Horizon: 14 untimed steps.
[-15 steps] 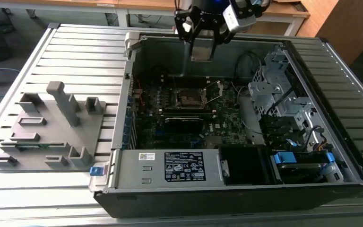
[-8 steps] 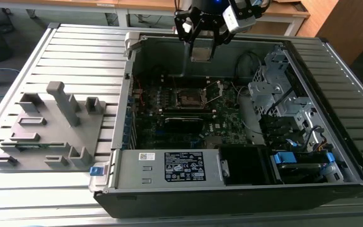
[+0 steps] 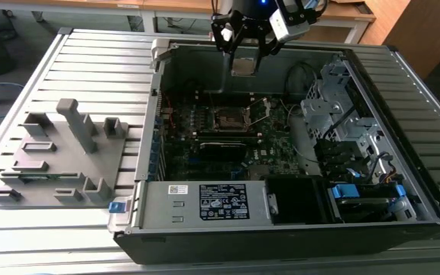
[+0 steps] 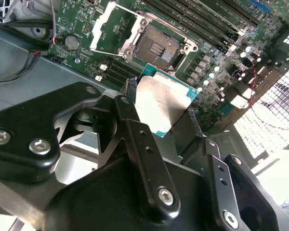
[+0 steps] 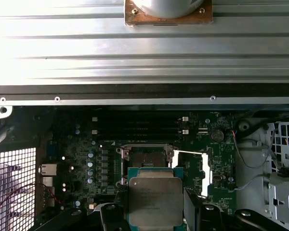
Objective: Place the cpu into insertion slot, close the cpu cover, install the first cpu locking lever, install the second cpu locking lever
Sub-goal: 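Place the cpu into insertion slot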
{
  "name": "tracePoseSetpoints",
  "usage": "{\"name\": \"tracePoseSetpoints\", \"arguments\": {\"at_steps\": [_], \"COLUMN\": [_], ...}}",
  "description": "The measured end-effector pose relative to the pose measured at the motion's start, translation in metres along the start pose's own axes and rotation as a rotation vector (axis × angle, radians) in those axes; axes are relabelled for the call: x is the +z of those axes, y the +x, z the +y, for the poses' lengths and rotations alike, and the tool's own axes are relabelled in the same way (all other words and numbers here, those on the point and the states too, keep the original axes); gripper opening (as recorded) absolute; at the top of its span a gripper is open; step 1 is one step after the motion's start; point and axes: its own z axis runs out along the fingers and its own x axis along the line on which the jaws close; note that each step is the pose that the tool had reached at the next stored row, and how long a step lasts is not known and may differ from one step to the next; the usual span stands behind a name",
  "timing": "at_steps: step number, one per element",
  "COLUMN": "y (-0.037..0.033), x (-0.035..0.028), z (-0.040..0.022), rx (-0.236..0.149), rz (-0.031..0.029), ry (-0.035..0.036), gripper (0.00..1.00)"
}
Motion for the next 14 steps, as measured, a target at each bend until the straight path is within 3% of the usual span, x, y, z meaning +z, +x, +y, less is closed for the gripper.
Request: {"name": "tracePoseSetpoints", "arguments": {"at_steps": [14], "y": [0.0006], "x": [0.0030], "z": [-0.0002], "rx": [0.000], "rz": [-0.0002], "ry": [0.0027], "gripper": [0.54]}}
